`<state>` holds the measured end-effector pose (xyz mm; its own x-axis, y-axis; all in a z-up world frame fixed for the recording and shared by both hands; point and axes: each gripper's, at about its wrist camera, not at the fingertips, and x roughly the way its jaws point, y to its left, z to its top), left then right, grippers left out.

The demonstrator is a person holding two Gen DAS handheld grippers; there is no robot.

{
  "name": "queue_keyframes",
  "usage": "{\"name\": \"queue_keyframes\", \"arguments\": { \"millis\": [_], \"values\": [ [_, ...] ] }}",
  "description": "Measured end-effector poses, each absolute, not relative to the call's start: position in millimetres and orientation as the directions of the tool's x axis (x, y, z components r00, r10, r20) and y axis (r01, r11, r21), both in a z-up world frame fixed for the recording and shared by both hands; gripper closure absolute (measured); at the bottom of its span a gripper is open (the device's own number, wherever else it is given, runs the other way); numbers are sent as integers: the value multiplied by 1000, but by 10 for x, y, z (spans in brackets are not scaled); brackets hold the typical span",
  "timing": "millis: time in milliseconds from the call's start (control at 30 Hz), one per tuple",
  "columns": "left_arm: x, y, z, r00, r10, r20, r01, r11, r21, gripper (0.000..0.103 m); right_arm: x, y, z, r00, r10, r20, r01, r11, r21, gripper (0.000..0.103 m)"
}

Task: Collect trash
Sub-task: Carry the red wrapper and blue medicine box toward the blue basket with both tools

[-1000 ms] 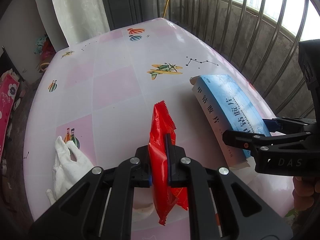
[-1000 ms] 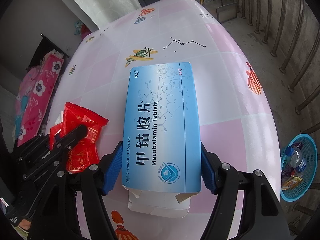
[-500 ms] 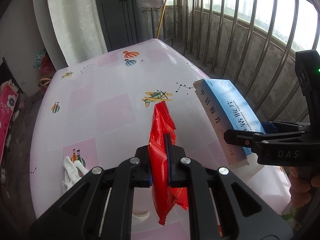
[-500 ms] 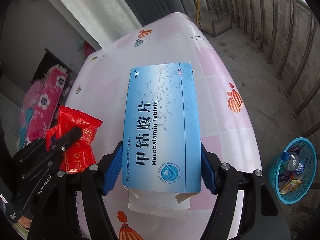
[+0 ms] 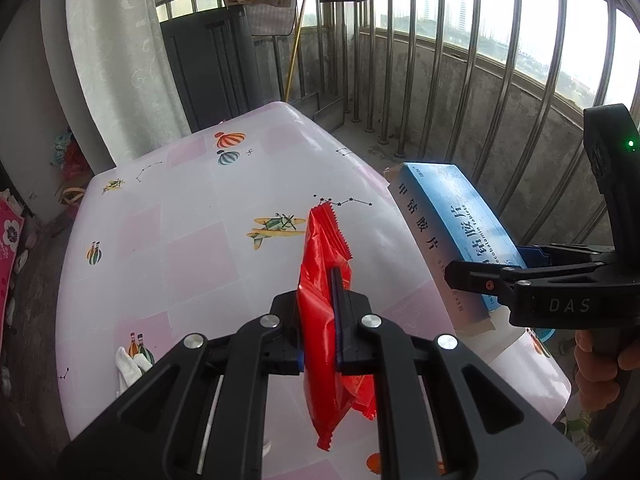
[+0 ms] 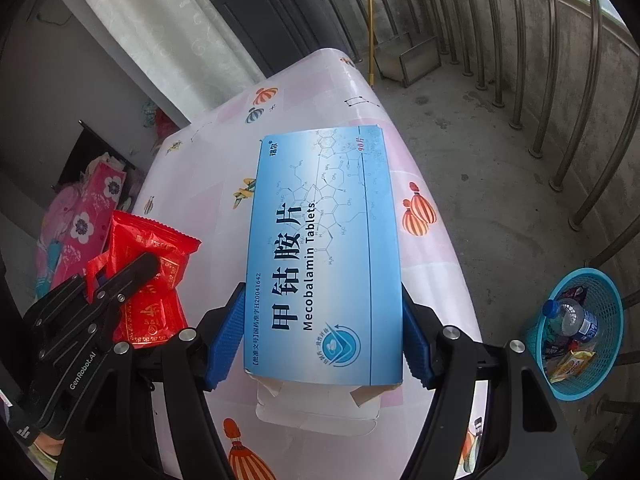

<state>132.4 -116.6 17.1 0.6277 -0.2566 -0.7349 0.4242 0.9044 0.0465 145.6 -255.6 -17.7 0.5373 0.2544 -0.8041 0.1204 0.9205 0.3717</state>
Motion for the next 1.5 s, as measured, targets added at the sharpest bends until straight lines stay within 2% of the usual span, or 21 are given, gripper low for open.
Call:
{"name": "queue_keyframes", "arguments": {
  "millis": [633, 1500],
  "values": [
    [1327, -1644, 304, 624, -330, -709, 523, 850, 64, 95, 1174, -3134, -33, 595, 165, -787, 254, 890, 379, 36],
    [1228, -2138, 282, 578, -390, -717, 630, 771, 88, 95, 804, -3615, -64, 624, 98, -776, 363, 843, 398, 36]
  ]
}}
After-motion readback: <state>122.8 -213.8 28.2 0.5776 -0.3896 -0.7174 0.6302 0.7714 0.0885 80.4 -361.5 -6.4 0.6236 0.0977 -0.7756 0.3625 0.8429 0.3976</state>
